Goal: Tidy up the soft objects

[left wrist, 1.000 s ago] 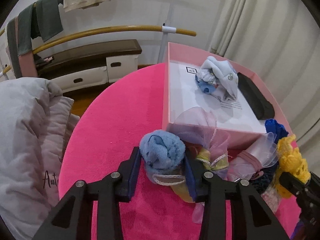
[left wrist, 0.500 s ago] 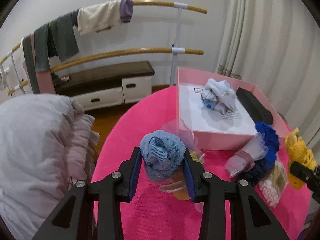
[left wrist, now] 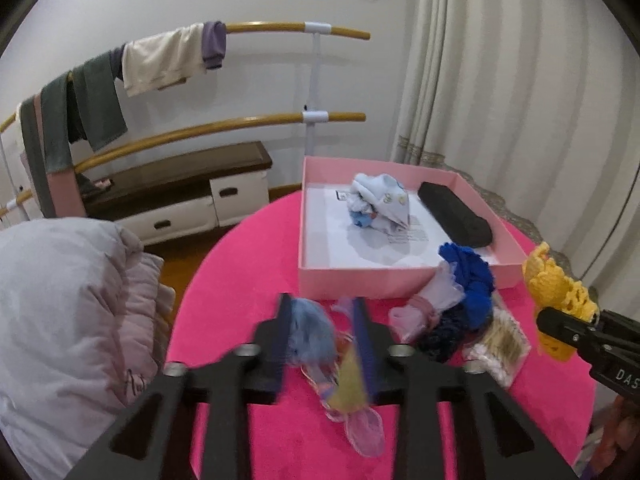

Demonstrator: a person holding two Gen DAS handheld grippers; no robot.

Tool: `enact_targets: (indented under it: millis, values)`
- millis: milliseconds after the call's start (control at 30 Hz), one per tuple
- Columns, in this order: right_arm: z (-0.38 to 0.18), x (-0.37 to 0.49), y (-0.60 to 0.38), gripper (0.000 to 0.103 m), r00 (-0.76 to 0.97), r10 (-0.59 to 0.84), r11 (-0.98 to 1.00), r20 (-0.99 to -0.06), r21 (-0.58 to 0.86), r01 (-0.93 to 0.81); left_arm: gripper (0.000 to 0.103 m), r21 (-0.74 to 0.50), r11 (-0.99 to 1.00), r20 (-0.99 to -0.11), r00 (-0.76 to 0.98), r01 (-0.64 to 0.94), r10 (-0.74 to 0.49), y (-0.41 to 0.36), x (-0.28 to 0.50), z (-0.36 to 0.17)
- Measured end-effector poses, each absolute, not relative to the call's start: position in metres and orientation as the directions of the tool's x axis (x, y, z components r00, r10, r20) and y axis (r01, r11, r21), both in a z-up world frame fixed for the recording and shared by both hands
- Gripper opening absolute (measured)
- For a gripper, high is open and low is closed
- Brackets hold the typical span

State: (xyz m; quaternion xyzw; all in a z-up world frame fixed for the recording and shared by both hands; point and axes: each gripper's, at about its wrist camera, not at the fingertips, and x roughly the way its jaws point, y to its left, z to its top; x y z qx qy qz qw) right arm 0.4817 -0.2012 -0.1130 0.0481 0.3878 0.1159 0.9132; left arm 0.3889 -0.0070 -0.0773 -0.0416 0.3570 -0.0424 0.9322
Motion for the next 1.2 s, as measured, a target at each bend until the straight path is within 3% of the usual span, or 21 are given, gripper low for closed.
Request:
enact_targets:
  millis: [100,167,233,300,333,633,900,967,1000,1033,1067,1100,1200]
  values:
    - [-0.111,0.479,-0.203,0.029,0.676,0.248,0.969,-0.693,0.178,-0.173,0.011,-0.104,0.994,-0.680,0.726,0.040,-0.100,-0.005,0.388,-0.078]
    - [-0.110,0.477,-0.203,0.029,0.678,0.248,0.969,-0.692,0.178,-0.172,0.023,-0.089,0.996,-0.703,0.708,0.019,-0.076,-0.004,0.395,-0.082]
    - [-0.111,0.476,-0.203,0.029,0.677,0.248,0.969,-0.693,0.178,-0.173,0.067,-0.083,0.996,-0.712,0.701,-0.024,-0.042,0.004,0.398,-0.089]
    - [-0.111,0.474,-0.203,0.029,0.676,0.248,0.969,-0.694,0.175,-0.175,0.086,-0.093,0.995,-0.701,0.713,-0.047,-0.032,0.012,0.403,-0.091]
    - [-0.111,0.474,-0.203,0.029,0.675,0.248,0.969,-0.695,0.176,-0.175,0.088,-0.092,0.994,-0.697,0.717,-0.058,-0.022,0.016,0.402,-0.092]
    - [-0.115,0.482,-0.200,0.029,0.664,0.237,0.971,-0.709,0.167,-0.169,0.088,-0.130,0.981,-0.740,0.673,-0.145,0.001,0.054,0.435,-0.128]
    - [-0.124,0.491,-0.194,0.029,0.648,0.227,0.974,-0.727,0.157,-0.166,0.090,-0.055,0.990,-0.744,0.667,-0.128,0.045,0.054,0.490,-0.145]
    - [-0.125,0.494,-0.192,0.029,0.644,0.223,0.974,-0.731,0.151,-0.166,0.084,-0.040,0.992,-0.744,0.666,-0.118,0.049,0.053,0.504,-0.151]
    - [-0.126,0.494,-0.192,0.029,0.643,0.222,0.975,-0.733,0.150,-0.165,0.073,-0.040,0.993,-0.748,0.662,-0.111,0.044,0.053,0.512,-0.154]
    - [-0.126,0.496,-0.192,0.029,0.643,0.219,0.975,-0.734,0.148,-0.163,0.055,-0.047,0.994,-0.756,0.654,-0.103,0.032,0.053,0.519,-0.158]
    - [-0.127,0.497,-0.192,0.029,0.642,0.217,0.976,-0.736,0.147,-0.161,0.046,-0.058,0.994,-0.771,0.636,-0.096,0.016,0.054,0.527,-0.162]
    - [-0.128,0.499,-0.191,0.029,0.640,0.216,0.976,-0.737,0.147,-0.160,0.041,-0.062,0.993,-0.782,0.623,-0.098,0.012,0.055,0.534,-0.166]
    - [-0.128,0.500,-0.190,0.029,0.639,0.211,0.977,-0.740,0.141,-0.159,0.038,-0.083,0.992,-0.776,0.630,-0.094,-0.005,0.062,0.541,-0.167]
